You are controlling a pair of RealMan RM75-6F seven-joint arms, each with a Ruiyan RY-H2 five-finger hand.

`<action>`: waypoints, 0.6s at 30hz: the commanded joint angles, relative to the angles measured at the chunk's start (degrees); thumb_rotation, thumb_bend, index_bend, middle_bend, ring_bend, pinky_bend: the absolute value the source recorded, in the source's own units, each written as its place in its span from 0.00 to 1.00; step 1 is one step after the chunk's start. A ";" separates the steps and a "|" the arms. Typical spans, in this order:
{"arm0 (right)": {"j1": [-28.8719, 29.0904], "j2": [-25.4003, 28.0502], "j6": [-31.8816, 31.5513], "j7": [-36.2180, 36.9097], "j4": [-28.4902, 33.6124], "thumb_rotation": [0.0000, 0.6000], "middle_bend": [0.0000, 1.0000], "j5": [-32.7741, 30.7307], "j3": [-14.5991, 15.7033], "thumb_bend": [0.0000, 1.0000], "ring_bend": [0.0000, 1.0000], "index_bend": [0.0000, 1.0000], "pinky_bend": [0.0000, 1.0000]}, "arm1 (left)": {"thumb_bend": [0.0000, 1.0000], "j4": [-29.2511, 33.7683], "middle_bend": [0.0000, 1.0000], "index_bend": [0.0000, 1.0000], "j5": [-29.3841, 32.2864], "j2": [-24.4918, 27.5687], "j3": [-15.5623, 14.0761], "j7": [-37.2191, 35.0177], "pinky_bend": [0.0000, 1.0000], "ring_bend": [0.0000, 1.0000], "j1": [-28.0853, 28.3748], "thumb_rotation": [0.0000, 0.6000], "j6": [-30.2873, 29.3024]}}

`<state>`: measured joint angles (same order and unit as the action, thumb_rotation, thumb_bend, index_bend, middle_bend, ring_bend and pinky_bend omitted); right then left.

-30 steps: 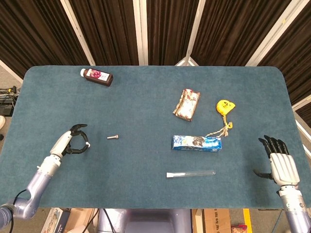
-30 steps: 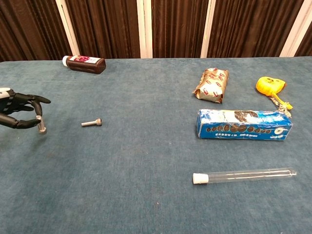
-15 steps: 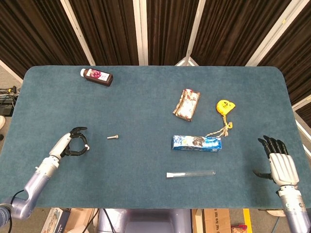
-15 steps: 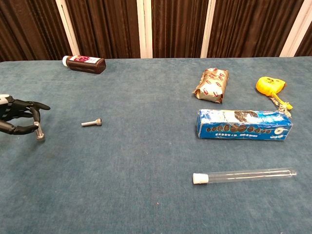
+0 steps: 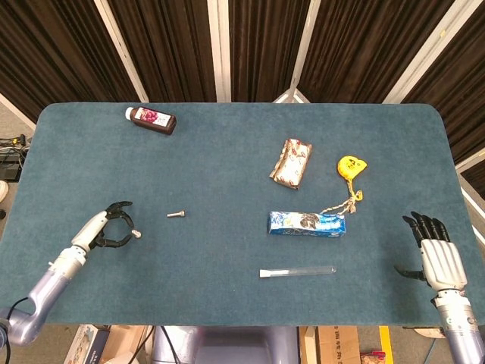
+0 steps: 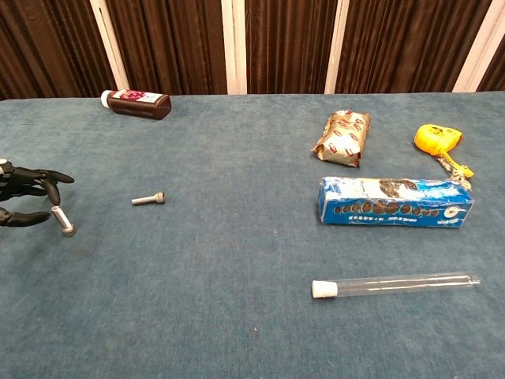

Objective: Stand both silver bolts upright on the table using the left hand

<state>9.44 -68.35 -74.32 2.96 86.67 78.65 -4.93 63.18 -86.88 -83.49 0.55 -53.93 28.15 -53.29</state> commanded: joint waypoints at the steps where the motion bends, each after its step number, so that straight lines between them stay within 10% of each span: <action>1: -0.01 0.05 0.04 0.05 0.05 1.00 0.09 -0.03 0.02 0.11 0.05 0.15 0.00 | 0.46 -0.17 0.07 0.45 -0.68 0.48 -0.72 -0.74 0.00 0.00 0.18 1.00 0.05; 9: -0.01 0.07 0.01 -0.20 0.27 1.00 0.09 -0.10 0.00 0.11 0.05 0.15 0.00 | 0.43 1.41 0.06 0.36 -2.23 2.60 -1.01 -3.80 0.00 0.00 -0.05 1.00 -3.42; 18: 0.07 -0.12 0.01 -0.44 0.38 1.00 0.09 0.13 0.12 0.11 0.05 0.15 0.00 | 0.43 8.33 0.06 0.37 3.04 6.60 5.25 4.98 0.00 0.00 0.24 1.00 -7.99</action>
<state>9.50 -68.47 -74.30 2.52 87.04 78.78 -4.81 68.97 -86.17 -78.26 3.64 -53.80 27.99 -60.82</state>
